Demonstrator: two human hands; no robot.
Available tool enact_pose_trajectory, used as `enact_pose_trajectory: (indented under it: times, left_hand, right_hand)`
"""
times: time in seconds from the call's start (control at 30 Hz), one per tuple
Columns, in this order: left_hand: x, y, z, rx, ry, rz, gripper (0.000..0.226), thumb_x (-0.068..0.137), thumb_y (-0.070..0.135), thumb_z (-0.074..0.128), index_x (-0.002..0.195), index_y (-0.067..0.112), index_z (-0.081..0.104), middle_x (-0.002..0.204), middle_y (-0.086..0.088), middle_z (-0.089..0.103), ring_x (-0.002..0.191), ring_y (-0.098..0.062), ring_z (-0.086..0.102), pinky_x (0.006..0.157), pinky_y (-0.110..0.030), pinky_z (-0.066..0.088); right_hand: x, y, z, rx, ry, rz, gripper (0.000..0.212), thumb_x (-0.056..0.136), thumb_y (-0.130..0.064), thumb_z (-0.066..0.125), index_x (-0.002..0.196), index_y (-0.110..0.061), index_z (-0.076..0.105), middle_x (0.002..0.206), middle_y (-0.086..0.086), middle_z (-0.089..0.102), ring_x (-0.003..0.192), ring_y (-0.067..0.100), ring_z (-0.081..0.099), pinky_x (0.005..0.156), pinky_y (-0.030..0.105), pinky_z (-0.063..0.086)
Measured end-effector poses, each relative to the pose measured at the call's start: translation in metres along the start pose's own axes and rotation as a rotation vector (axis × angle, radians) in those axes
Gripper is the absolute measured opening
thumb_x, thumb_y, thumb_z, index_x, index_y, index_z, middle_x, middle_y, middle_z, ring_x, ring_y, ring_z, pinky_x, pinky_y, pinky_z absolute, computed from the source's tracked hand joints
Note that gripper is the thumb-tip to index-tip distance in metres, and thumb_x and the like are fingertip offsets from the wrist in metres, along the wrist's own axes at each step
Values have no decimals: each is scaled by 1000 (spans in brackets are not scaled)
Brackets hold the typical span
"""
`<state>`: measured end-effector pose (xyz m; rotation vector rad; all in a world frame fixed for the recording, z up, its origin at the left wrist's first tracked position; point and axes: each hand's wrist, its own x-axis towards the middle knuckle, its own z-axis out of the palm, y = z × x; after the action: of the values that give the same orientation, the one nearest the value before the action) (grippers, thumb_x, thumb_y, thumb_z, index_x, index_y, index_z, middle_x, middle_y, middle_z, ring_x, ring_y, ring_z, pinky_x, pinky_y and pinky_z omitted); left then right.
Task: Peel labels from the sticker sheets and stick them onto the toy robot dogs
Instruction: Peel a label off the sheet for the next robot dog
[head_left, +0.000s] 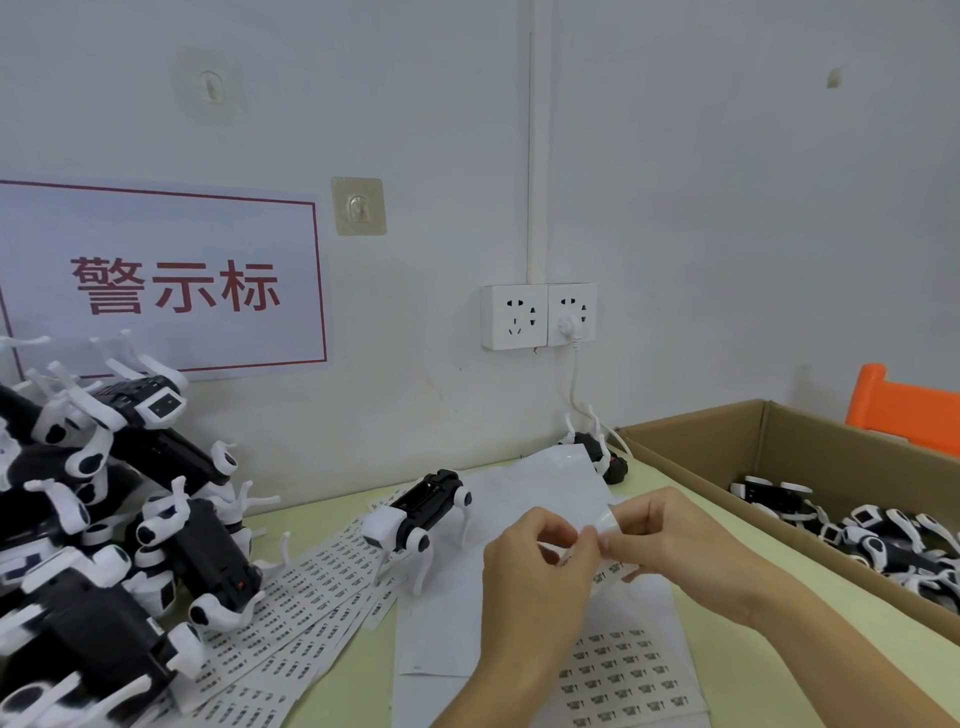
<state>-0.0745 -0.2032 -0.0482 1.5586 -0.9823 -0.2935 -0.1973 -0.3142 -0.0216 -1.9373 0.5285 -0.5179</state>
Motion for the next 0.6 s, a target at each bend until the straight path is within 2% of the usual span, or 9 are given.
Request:
enact_pose_trajectory:
  times: [0.1, 0.23, 0.3, 0.37, 0.5, 0.6]
  left_hand:
    - [1, -1, 0, 22, 30, -18, 17, 92, 30, 66, 75, 26, 67, 76, 12, 69, 76, 5, 63, 58, -14, 49]
    - [5, -3, -2, -135, 58, -185, 17, 90, 19, 66, 73, 22, 69, 69, 12, 70, 64, 4, 64, 51, -11, 43]
    - [8, -7, -5, -183, 95, -239, 16, 90, 17, 67, 74, 20, 71, 71, 9, 71, 65, -1, 65, 55, -13, 45]
    - [11, -11, -10, -183, 150, -210, 17, 91, 16, 68, 74, 20, 72, 72, 7, 72, 70, -3, 66, 62, -16, 48]
    - [16, -22, -19, -84, 234, -110, 20, 92, 12, 66, 73, 18, 70, 69, 6, 69, 66, 2, 61, 58, -11, 44]
    - [21, -31, -20, -58, 231, -184, 21, 92, 12, 64, 72, 17, 69, 70, 5, 69, 61, -3, 60, 53, -13, 45]
  right_hand:
    - [-1, -1, 0, 4, -9, 13, 16, 95, -15, 65, 95, -15, 81, 98, 5, 78, 87, 14, 71, 72, 21, 50]
    - [0, -1, -1, -19, 15, 58, 14, 94, -15, 67, 93, -16, 81, 96, 3, 78, 85, 11, 71, 71, 21, 50]
    - [1, 0, -2, -27, 34, 85, 14, 94, -15, 67, 92, -16, 81, 95, 2, 78, 82, 10, 71, 69, 20, 51]
    - [1, 0, -3, -46, 50, 120, 14, 94, -16, 66, 93, -14, 80, 94, 1, 79, 82, 11, 71, 71, 22, 51]
    - [-1, 0, -17, -24, 29, 321, 21, 97, -15, 60, 92, 2, 72, 96, 11, 77, 85, 21, 71, 80, 31, 53]
    - [-8, -5, -28, -113, 4, 503, 26, 99, -18, 53, 101, -2, 73, 92, 10, 78, 80, 19, 72, 77, 30, 54]
